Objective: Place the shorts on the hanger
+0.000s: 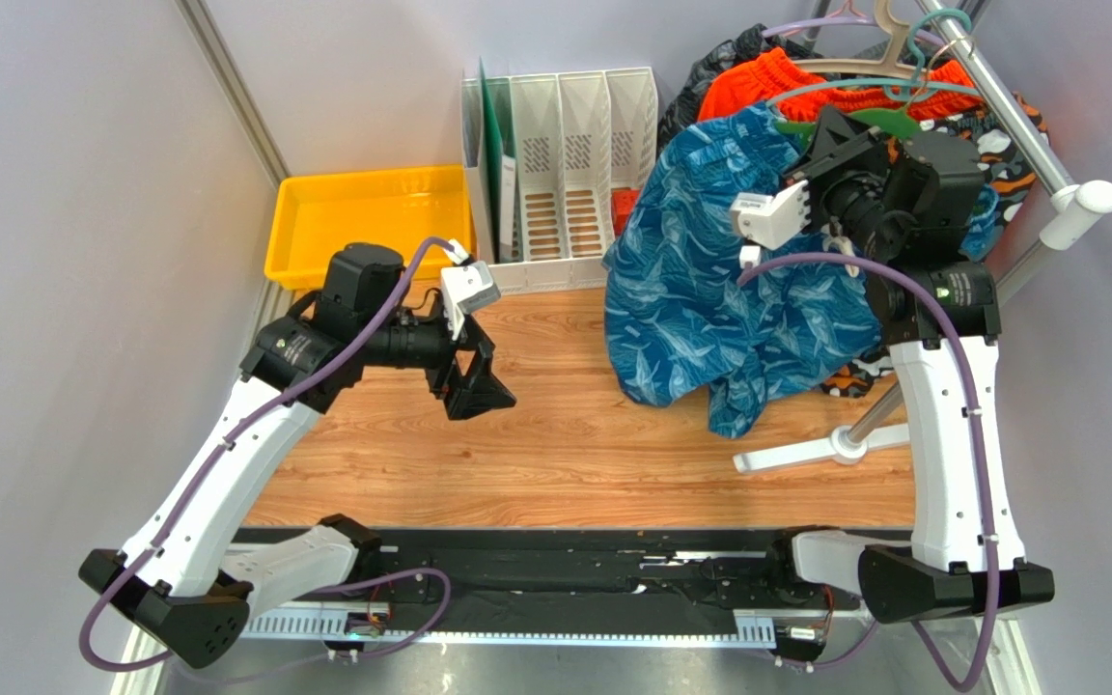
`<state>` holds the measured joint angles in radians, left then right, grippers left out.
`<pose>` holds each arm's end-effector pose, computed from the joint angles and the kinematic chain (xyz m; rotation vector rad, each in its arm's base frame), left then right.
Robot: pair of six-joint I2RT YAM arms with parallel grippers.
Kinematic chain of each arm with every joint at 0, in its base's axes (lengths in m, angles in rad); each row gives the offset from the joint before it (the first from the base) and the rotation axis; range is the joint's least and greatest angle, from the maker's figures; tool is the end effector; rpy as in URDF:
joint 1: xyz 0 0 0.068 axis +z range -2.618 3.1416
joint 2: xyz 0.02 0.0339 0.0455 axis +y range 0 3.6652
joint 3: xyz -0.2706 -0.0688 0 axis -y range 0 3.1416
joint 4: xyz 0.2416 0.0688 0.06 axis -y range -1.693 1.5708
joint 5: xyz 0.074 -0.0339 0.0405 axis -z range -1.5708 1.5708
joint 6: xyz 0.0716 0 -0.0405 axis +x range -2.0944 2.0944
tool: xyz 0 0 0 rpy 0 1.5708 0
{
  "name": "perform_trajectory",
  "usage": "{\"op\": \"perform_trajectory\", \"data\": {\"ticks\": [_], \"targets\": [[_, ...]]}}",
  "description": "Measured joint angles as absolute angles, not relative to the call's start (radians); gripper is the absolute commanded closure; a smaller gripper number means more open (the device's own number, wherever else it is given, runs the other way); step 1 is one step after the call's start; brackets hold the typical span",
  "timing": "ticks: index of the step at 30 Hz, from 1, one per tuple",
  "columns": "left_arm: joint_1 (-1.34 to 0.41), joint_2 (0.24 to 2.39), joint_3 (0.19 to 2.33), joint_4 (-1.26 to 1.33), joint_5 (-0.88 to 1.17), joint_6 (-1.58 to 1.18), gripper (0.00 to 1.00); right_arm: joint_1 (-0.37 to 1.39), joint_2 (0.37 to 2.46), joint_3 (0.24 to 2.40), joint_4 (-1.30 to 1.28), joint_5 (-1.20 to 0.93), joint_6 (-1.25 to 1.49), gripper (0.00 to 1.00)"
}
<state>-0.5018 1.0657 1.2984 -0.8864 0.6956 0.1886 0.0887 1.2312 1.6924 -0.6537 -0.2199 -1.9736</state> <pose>0.1644 -0.1425 0.3860 1.0996 1.9103 -0.9440 0.2583 0.0387 0.5024 -1.7236 0.8303 -1.1463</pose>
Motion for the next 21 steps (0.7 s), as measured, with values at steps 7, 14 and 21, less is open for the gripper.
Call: {"op": "perform_trajectory", "data": {"ticks": [7, 14, 21], "targets": [[-0.502, 1.079, 1.298, -0.892, 0.697, 0.192, 0.01, -0.006, 1.268, 1.776, -0.653, -0.315, -1.974, 1.0], [-0.502, 1.088, 1.298, -0.902, 0.689, 0.2, 0.01, -0.115, 1.276, 1.779, -0.681, -0.387, -1.975, 1.0], [-0.502, 1.089, 1.298, -0.91, 0.673, 0.212, 0.01, -0.146, 1.235, 1.648, -0.681, -0.431, -1.98, 0.95]]}}
